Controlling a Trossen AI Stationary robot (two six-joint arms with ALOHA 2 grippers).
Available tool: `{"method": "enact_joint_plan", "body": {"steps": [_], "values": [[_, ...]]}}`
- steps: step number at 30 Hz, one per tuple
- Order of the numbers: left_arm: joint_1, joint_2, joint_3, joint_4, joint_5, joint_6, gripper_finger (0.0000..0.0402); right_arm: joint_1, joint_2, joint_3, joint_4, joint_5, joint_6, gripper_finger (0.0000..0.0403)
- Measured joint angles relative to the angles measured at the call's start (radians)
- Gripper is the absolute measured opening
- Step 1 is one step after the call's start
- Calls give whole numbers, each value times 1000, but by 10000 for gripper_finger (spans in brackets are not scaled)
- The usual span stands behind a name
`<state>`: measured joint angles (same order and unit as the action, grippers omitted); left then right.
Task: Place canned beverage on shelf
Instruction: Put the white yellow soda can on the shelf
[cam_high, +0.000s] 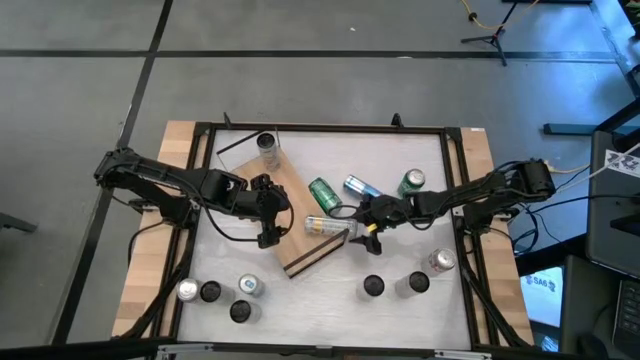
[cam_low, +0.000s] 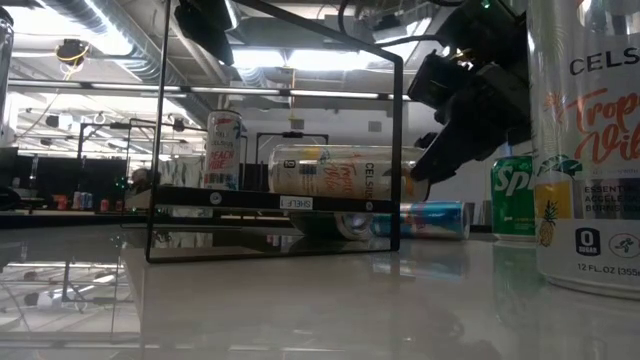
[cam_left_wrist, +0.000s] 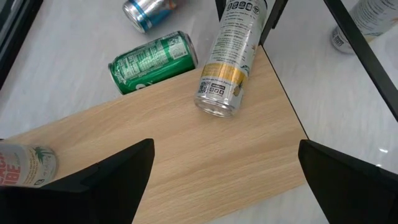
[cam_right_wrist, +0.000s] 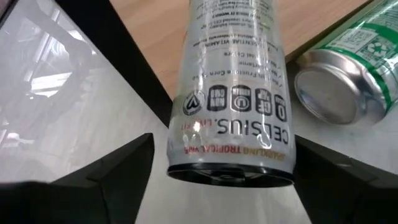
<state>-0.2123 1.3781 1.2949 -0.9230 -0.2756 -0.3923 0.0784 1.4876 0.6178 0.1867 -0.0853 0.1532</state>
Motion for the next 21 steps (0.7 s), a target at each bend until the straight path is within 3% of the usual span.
{"method": "enact_joint_plan", "body": {"steps": [8, 14, 21], "values": [[0, 0, 0, 0, 0, 0, 386, 0, 0, 0, -1, 1, 0, 244], [0, 0, 0, 1, 0, 2, 386, -1, 0, 17, -33, -14, 49, 247], [1, 0, 0, 42, 0, 4, 386, -1, 0, 148, -258, -31, 52, 256]]}}
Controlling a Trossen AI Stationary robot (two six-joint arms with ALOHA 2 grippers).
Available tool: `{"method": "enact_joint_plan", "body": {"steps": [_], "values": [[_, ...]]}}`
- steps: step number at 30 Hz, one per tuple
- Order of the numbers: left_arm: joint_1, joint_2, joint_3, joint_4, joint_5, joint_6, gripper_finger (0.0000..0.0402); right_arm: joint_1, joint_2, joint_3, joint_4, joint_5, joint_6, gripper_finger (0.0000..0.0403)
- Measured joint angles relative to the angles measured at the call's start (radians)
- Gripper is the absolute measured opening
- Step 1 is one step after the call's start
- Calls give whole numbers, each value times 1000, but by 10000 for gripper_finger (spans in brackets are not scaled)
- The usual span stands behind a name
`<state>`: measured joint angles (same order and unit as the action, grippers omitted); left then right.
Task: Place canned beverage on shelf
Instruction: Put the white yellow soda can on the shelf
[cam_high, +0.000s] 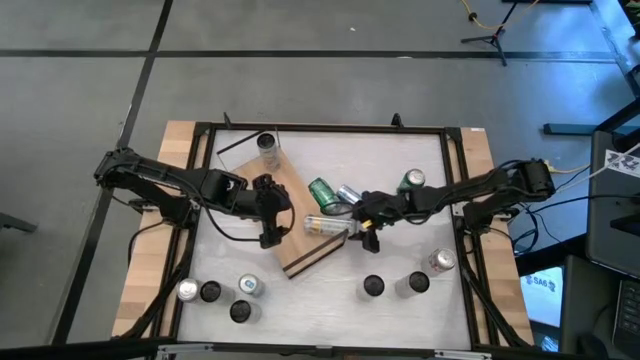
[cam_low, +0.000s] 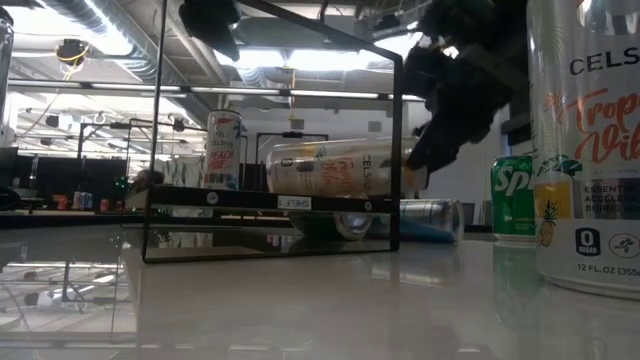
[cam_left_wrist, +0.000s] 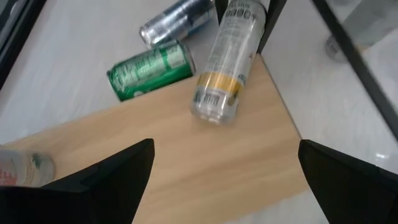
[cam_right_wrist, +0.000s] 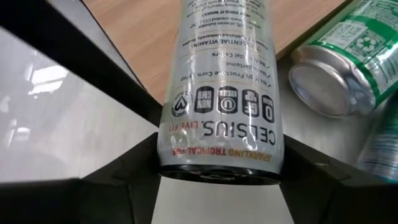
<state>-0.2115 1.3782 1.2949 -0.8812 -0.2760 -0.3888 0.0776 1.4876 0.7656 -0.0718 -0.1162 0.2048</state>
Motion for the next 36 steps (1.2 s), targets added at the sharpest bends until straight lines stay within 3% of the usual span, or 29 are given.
{"method": "enact_joint_plan", "body": {"steps": [8, 17, 24, 36], "values": [[0, 0, 0, 71, 0, 61, 386, 0, 0, 218, -346, -5, 0, 250], [0, 0, 0, 78, -14, 87, 386, 0, 0, 439, -571, -3, -24, 250], [8, 20, 0, 31, -107, 44, 386, 1, 0, 539, -658, -1, -30, 255], [57, 76, -47, 81, -106, -28, 386, 1, 3, 558, -673, -3, -30, 257]]}}
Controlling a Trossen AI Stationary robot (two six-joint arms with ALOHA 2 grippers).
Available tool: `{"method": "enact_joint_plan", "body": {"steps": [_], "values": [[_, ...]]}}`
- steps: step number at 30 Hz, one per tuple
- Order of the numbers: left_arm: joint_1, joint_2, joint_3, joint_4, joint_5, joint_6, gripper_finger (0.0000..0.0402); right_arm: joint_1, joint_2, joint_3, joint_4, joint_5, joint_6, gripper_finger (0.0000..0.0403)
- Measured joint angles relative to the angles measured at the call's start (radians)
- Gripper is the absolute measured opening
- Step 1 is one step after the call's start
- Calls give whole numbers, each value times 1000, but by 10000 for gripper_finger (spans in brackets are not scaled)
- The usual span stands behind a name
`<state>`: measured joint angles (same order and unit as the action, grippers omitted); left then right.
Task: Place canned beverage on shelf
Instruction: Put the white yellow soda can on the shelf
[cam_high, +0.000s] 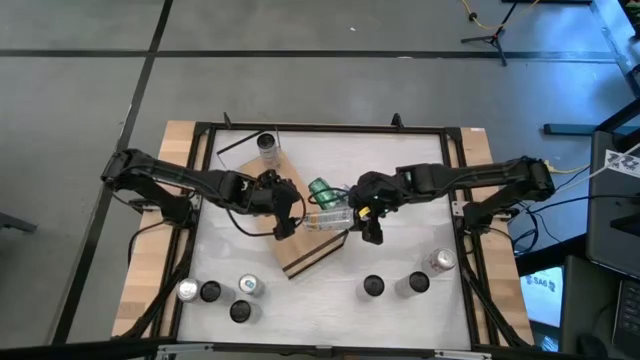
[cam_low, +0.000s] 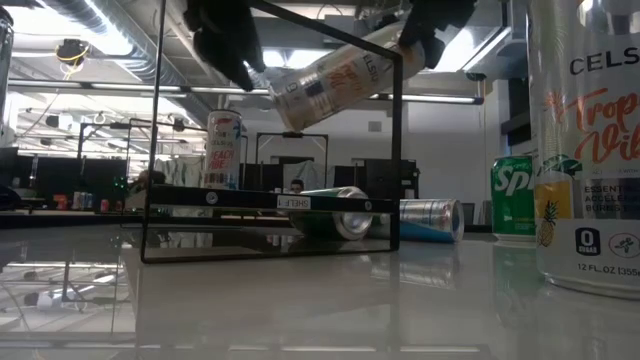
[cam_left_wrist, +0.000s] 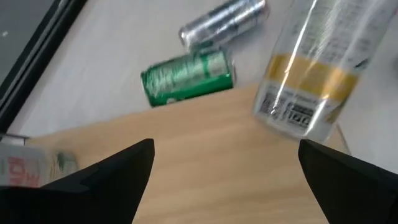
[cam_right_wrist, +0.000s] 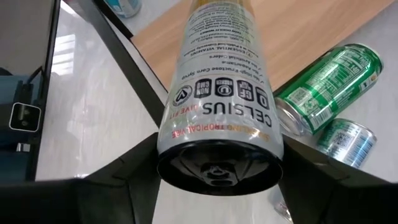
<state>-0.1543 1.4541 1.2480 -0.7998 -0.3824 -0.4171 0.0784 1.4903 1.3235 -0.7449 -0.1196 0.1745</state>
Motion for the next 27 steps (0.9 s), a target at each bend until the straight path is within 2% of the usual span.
{"method": "enact_joint_plan", "body": {"steps": [18, 27], "values": [[-1, 157, -4, 33, 7, 1, 386, -1, 50, 0, 42, -16, 0, 257], [0, 175, -4, 44, 4, 3, 386, -1, 50, 0, 44, -19, -1, 257]]}}
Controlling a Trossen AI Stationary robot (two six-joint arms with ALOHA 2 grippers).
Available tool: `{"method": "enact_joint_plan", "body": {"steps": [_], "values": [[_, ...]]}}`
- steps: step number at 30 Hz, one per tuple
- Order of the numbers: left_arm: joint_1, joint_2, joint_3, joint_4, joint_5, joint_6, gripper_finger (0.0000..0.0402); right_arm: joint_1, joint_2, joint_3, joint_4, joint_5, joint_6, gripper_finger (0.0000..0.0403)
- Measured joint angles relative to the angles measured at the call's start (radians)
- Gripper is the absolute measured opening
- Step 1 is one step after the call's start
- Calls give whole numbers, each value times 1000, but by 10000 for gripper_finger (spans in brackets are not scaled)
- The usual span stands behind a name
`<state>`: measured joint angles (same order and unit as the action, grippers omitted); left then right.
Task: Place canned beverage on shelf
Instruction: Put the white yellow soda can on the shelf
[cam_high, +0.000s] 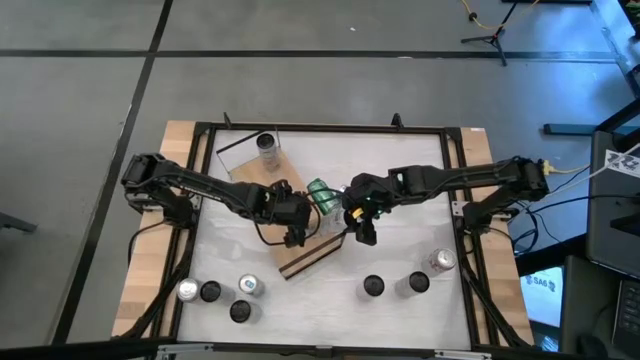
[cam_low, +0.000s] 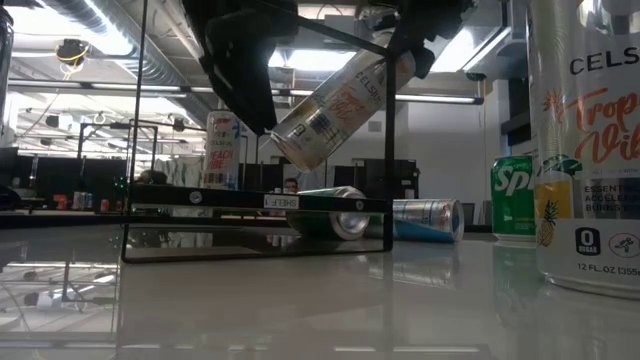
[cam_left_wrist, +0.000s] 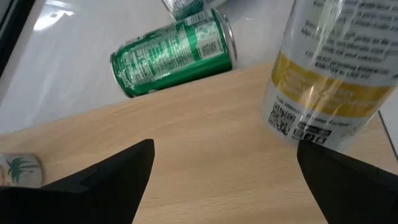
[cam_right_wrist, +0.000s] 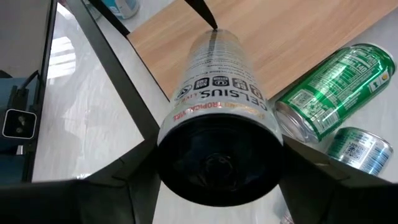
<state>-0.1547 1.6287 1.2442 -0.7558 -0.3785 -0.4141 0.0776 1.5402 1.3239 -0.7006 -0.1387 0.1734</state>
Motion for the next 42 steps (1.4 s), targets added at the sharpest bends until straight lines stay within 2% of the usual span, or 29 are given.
{"method": "enact_joint_plan", "body": {"steps": [23, 42], "values": [[0, 41, 0, 72, -4, 6, 386, 0, 2, -2, 76, -1, -26, 257], [4, 91, 0, 91, -2, 35, 386, 1, 57, -2, 185, -11, -51, 257]]}}
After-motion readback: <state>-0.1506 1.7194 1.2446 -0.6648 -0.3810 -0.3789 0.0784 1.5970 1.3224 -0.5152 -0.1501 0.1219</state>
